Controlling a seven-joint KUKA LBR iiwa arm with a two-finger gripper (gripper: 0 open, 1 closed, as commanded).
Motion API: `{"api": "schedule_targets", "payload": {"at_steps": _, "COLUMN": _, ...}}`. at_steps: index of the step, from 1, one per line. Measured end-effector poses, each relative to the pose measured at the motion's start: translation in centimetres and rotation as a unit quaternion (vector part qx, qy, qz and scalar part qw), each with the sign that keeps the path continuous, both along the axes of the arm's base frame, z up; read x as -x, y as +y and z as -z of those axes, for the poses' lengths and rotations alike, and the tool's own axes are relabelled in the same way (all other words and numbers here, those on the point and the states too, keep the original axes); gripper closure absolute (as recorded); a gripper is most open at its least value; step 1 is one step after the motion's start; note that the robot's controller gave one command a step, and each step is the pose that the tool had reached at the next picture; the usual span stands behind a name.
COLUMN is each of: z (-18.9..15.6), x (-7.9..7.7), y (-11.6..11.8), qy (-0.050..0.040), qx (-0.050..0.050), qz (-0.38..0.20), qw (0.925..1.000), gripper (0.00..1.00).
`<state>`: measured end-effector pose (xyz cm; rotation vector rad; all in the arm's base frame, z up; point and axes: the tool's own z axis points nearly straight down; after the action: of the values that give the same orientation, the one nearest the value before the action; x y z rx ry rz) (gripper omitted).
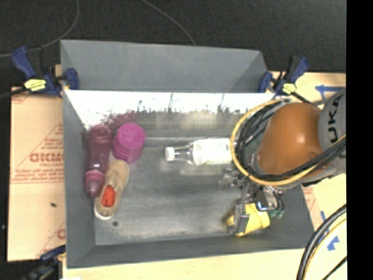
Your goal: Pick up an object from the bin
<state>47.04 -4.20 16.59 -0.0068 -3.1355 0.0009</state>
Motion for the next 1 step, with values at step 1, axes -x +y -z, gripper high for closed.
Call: {"api": "schedule_targets", "payload": {"at_steps": 1, "z": -0.43, "x": -0.18, "y": 0.00, "qy": -0.0043, "qx": 0.000, "qz": -0.001, "qw": 1.0000, "gripper": 0.00}}
